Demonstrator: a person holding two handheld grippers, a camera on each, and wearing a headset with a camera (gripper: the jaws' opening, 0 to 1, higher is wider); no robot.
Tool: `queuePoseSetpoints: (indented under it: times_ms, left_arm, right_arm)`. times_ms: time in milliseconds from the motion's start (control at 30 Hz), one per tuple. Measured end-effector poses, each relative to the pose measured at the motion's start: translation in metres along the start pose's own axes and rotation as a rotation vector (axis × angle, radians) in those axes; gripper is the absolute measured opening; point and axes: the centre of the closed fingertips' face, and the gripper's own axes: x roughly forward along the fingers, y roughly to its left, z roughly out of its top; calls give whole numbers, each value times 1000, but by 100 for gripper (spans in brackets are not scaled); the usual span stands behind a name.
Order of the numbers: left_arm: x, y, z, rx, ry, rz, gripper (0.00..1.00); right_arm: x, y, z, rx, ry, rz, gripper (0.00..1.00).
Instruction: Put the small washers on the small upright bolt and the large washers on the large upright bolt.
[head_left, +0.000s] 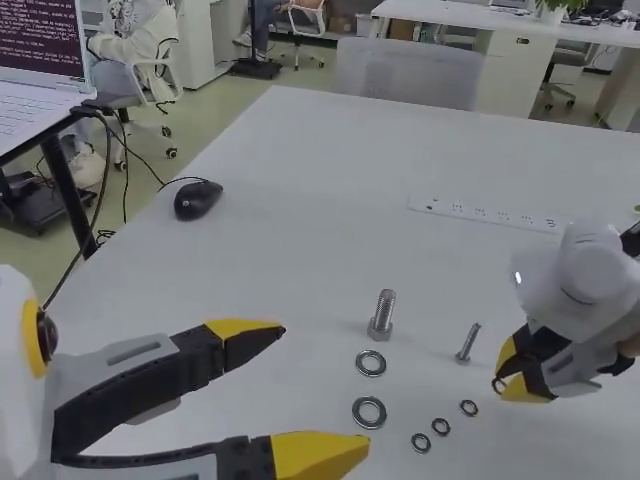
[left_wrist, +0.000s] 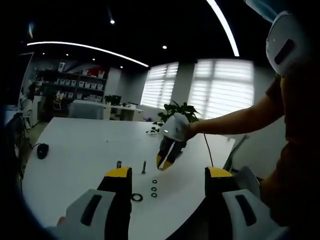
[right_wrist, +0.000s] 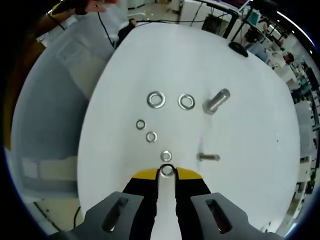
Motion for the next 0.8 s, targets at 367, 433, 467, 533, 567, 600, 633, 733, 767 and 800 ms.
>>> queuePoseSetpoints:
  times_ms: [367, 433, 467, 533, 567, 600, 633, 733, 767, 800]
  left_arm:
    - [3, -1, 0, -2, 1, -4, 58]
    - [4, -1, -1, -4, 2, -5, 58]
    - [4, -1, -1, -5, 1, -4, 58]
    - [4, -1, -1, -6, 1, -3, 58]
    - [4, -1, -1, -6, 2, -1, 58]
    - [4, -1, -1, -7, 2, -1, 58]
    - [4, -1, -1, -7, 3, 1, 58]
    - [3, -1, -1, -8, 6, 4, 58]
    - [3, -1, -2, -7, 7, 5, 58]
    - [3, -1, -1, -7, 8, 6, 58]
  right_arm:
    - [-22, -42, 12, -3, -3, -71, 12]
    - [-22, -49, 15, 5, -5, -75, 12]
    - [-22, -51, 15, 4, -1, -76, 12]
    - [-20, -54, 15, -2, 6, -76, 12]
    - [-19, -55, 16, -3, 11, -73, 12]
    - [-19, -56, 17, -5, 10, -71, 12]
    - [-16, -56, 18, 0, 12, -64, 12]
    - [-10, -57, 16, -2, 29, -53, 12]
    - [-9, -56, 16, -3, 31, -49, 12]
    - [-7, -56, 15, -1, 33, -45, 12]
